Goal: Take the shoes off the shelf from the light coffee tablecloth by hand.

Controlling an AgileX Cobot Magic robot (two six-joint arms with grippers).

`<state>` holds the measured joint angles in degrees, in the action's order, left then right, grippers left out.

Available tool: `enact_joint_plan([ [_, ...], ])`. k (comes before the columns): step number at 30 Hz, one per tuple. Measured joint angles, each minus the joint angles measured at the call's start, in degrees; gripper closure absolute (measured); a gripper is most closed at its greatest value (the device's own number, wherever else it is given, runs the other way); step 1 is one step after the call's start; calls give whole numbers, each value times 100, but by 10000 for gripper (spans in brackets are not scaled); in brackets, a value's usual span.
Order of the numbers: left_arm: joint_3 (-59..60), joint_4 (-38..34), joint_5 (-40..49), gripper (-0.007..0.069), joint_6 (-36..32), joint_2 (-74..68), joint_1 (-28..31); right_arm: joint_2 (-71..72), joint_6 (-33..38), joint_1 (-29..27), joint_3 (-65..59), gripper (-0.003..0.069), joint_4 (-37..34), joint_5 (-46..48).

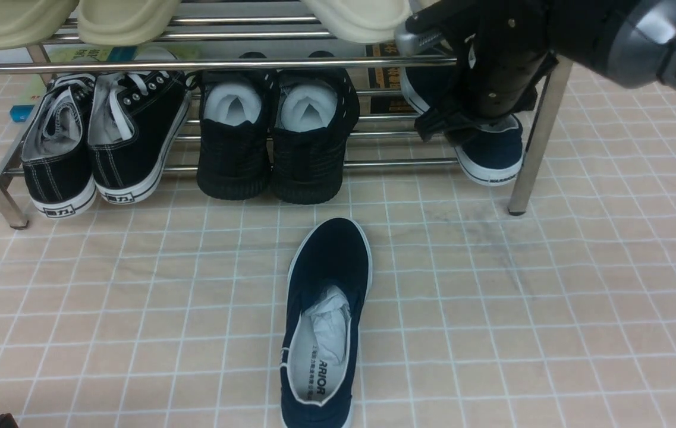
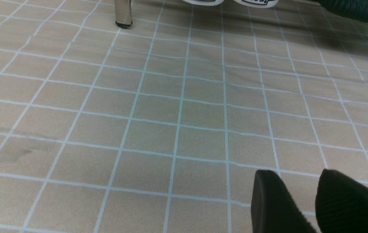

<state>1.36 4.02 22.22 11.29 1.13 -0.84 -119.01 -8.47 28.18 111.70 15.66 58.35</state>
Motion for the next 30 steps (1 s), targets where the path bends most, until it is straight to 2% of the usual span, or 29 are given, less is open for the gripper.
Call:
enact_joint_plan([
  [8, 0, 0, 0, 384, 0, 0, 0, -372, 26, 0, 0, 234, 310, -199],
  [11, 0, 0, 0, 384, 0, 0, 0, -463, 26, 0, 0, 264, 418, -231],
  [14, 0, 0, 0, 384, 0, 0, 0, -462, 26, 0, 10, 347, 436, -201],
  [15, 0, 0, 0, 384, 0, 0, 0, -462, 26, 0, 28, 412, 465, -135],
  [16, 0, 0, 0, 384, 0, 0, 0, -462, 26, 0, 40, 435, 471, -109],
  [17, 0, 0, 0, 384, 0, 0, 0, -462, 26, 7, 91, 540, 457, 19],
  [19, 0, 0, 0, 384, 0, 0, 0, -462, 26, 39, 188, 623, 367, 285],
  [23, 0, 0, 0, 384, 0, 0, 0, -372, 26, 179, 297, 636, 145, 945],
  [25, 0, 5, 0, 384, 0, 0, 0, -229, 26, 229, 300, 636, -182, 1185],
  [30, 0, 5, 0, 384, 0, 0, 0, 397, -119, 336, -119, 636, -948, 1311],
])
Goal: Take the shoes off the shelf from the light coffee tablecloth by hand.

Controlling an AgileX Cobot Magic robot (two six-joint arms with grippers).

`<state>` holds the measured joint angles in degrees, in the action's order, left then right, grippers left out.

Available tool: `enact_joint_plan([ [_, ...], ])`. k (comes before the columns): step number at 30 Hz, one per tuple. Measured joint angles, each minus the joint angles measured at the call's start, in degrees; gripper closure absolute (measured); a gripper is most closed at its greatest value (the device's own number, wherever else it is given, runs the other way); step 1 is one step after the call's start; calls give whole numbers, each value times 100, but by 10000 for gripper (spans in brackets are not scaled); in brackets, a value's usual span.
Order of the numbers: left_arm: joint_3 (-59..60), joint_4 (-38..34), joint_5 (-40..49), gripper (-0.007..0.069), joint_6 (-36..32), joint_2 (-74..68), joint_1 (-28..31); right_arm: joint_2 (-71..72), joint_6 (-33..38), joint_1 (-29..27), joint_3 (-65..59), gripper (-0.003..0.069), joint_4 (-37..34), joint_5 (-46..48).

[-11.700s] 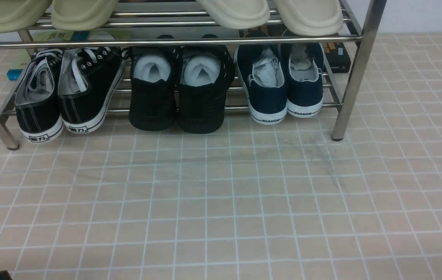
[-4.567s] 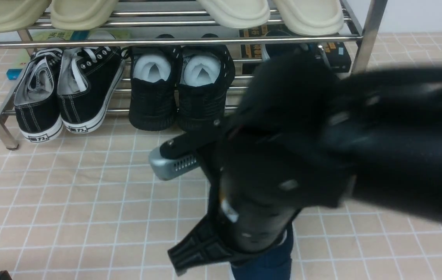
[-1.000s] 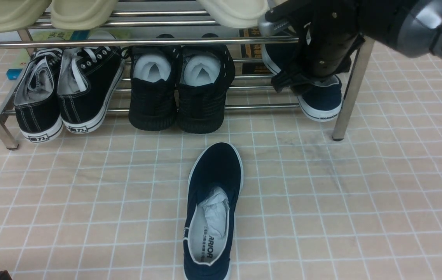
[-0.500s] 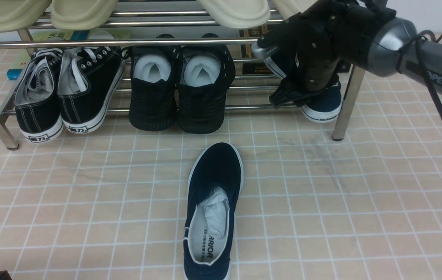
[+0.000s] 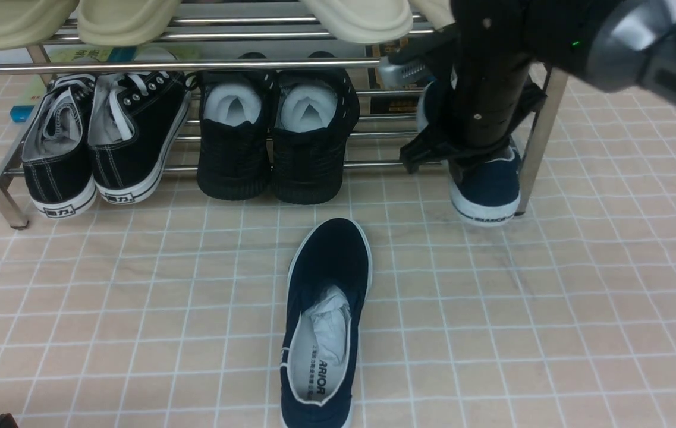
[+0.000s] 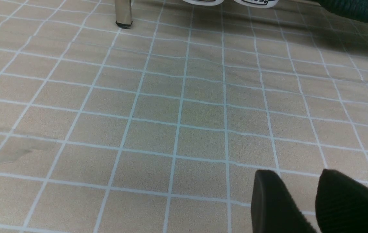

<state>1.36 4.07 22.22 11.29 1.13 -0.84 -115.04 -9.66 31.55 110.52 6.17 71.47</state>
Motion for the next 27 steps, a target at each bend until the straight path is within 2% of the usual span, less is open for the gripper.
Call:
enact_joint_plan([
  [5, 0, -5, 0, 384, 0, 0, 0, 1038, -231, 262, -1340, 636, -524, -21],
  [12, 0, -5, 0, 384, 0, 0, 0, 1987, -972, 940, -2837, 636, -559, 46],
  [19, 0, -5, 0, 384, 0, 0, 0, 2051, -1781, 1497, -3009, 636, -408, -81],
  [27, 0, -5, 0, 384, 0, 0, 0, 1687, -2104, 1594, -3009, 636, -396, -773],
])
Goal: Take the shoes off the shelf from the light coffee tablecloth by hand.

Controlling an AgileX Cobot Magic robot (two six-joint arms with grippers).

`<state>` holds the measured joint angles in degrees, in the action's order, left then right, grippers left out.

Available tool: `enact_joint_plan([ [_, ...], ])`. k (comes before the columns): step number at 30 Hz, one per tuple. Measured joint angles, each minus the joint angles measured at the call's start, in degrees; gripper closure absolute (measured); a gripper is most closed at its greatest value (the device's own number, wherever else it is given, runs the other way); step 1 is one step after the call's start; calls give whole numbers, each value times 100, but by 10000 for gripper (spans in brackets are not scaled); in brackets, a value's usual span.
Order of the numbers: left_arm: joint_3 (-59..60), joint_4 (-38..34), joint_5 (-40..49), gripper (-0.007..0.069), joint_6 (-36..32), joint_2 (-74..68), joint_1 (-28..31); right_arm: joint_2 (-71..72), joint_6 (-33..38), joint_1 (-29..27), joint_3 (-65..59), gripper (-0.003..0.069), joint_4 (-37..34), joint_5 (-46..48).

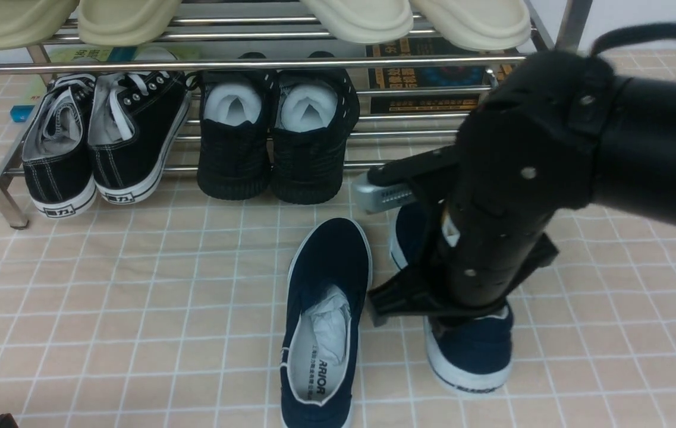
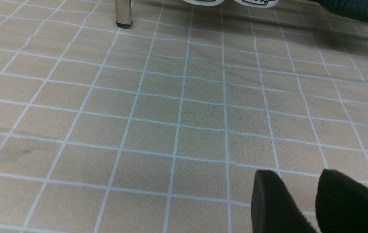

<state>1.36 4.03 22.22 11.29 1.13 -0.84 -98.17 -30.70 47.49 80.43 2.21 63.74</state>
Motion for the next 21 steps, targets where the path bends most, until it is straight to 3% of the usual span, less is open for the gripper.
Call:
enact_joint_plan([
  [21, 0, 0, 0, 384, 0, 0, 0, -491, -113, 12, -5, 627, -174, -760],
])
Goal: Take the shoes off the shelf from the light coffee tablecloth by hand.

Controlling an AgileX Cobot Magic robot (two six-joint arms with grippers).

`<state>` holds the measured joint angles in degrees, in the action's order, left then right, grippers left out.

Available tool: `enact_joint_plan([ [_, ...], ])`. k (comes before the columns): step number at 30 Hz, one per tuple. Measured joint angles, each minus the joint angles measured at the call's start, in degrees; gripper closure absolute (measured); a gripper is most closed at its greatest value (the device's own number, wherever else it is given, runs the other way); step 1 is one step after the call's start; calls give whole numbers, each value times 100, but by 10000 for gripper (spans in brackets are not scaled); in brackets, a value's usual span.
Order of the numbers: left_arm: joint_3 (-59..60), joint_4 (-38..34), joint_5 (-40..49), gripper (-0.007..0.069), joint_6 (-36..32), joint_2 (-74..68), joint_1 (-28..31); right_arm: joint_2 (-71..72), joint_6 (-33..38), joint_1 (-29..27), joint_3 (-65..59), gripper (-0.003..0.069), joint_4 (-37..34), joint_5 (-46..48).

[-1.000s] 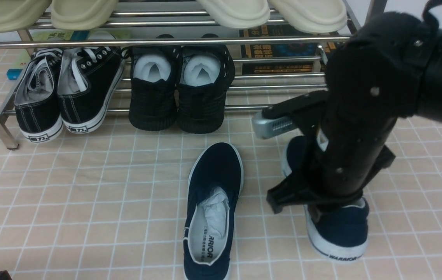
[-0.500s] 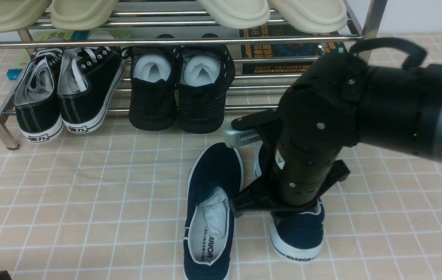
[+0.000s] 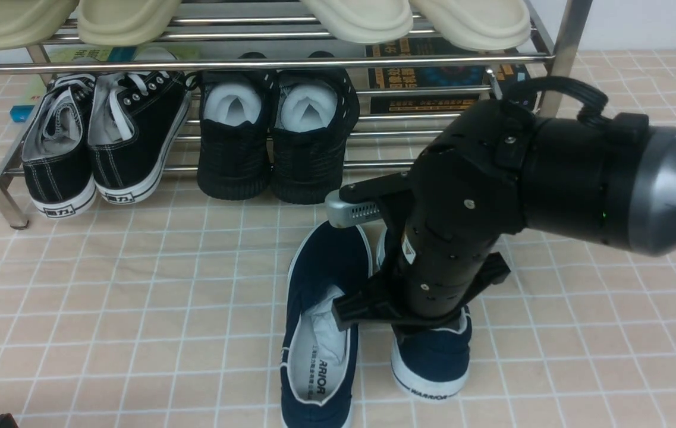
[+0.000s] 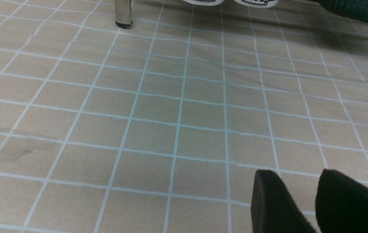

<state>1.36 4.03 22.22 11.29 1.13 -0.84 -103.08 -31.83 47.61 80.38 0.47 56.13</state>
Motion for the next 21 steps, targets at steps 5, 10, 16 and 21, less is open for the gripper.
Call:
enact_joint_plan([
  [5, 0, 0, 0, 384, 0, 0, 0, -30, -6, 0, 0, 615, -47, -99],
  [10, 0, 0, 0, 384, 0, 0, 0, -116, -6, 7, 0, 556, -161, -210],
  [16, 0, 0, 0, 384, 0, 0, 0, -274, -6, 7, 0, 355, -245, -268],
  [21, 0, 0, 0, 384, 0, 0, 0, -240, 142, 7, 176, 194, -279, -54],
])
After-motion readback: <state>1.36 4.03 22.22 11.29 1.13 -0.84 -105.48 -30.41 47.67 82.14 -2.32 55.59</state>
